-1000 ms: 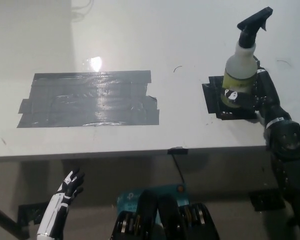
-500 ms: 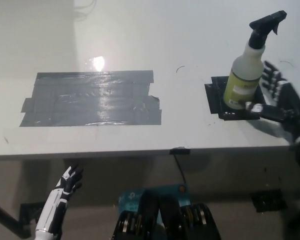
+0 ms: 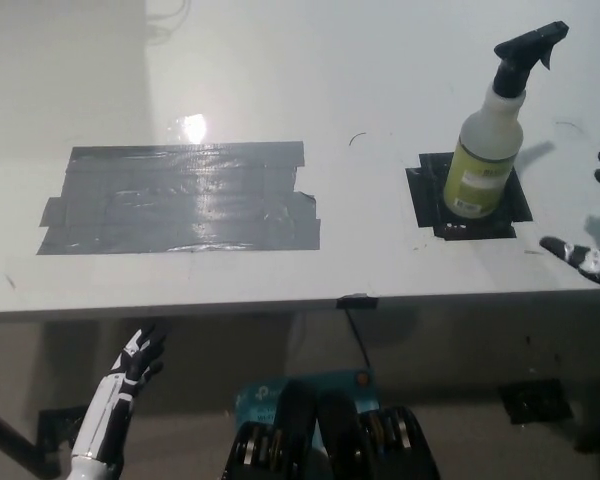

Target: A person hands a spray bottle to the robot which it grabs with its right hand and places on the black spot infront of it on the table

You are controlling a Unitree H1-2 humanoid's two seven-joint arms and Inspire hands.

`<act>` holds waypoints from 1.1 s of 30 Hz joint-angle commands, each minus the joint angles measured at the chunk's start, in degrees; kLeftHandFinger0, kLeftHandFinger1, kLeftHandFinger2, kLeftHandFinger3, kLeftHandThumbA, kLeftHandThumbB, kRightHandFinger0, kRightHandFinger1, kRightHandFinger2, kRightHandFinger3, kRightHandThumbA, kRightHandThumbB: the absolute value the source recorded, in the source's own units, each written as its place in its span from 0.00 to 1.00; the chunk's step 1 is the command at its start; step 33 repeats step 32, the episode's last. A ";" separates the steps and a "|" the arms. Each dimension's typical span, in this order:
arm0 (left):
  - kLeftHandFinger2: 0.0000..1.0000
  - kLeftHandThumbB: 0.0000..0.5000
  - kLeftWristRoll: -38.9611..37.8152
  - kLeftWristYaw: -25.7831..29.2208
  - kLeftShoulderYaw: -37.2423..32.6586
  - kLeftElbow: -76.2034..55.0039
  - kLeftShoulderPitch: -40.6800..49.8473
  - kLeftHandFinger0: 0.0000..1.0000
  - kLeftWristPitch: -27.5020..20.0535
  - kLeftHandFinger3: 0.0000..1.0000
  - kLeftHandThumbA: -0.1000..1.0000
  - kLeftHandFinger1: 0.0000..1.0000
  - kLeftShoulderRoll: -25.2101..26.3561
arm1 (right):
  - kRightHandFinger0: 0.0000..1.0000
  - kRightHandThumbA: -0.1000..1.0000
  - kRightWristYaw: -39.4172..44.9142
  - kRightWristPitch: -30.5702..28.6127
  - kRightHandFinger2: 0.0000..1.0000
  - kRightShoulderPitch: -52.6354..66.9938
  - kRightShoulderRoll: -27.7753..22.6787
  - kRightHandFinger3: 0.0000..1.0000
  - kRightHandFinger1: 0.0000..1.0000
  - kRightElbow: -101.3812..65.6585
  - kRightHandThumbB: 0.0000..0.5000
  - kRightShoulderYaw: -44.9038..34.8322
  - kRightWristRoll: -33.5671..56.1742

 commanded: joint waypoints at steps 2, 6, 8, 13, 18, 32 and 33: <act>1.00 0.02 0.26 -0.38 -0.43 -1.27 -0.71 1.00 -1.06 1.00 1.00 1.00 0.06 | 1.00 1.00 -0.32 2.73 1.00 7.98 3.07 1.00 1.00 -24.18 1.00 3.34 5.49; 1.00 0.02 0.46 -0.53 -0.95 -0.94 0.36 1.00 -2.18 1.00 1.00 1.00 -0.11 | 1.00 1.00 2.32 -0.96 1.00 14.02 6.57 1.00 1.00 -22.56 0.87 10.87 -1.13; 1.00 0.02 0.69 -0.54 -1.28 -0.83 0.80 1.00 -2.60 1.00 1.00 1.00 -0.20 | 1.00 1.00 2.37 -1.17 1.00 15.73 7.18 1.00 1.00 -20.17 0.81 12.85 -2.93; 1.00 0.04 1.29 -0.33 -2.29 -0.71 1.57 1.00 -2.86 1.00 1.00 1.00 -0.43 | 1.00 1.00 1.43 -4.45 1.00 17.75 5.20 1.00 1.00 -11.67 0.83 15.95 -11.51; 1.00 0.02 0.87 -0.40 -2.58 -0.50 1.14 1.00 -2.36 1.00 1.00 1.00 -0.59 | 1.00 1.00 1.37 -6.01 1.00 16.83 3.86 1.00 1.00 -4.28 0.82 17.50 -13.91; 1.00 0.07 2.38 -0.31 -2.67 -0.41 0.34 1.00 -3.28 1.00 1.00 1.00 -0.04 | 1.00 1.00 1.38 -5.74 1.00 15.95 3.55 1.00 1.00 -0.33 0.74 18.70 -15.39; 1.00 0.07 2.38 -0.31 -2.67 -0.41 0.34 1.00 -3.28 1.00 1.00 1.00 -0.04 | 1.00 1.00 1.38 -5.74 1.00 15.95 3.55 1.00 1.00 -0.33 0.74 18.70 -15.39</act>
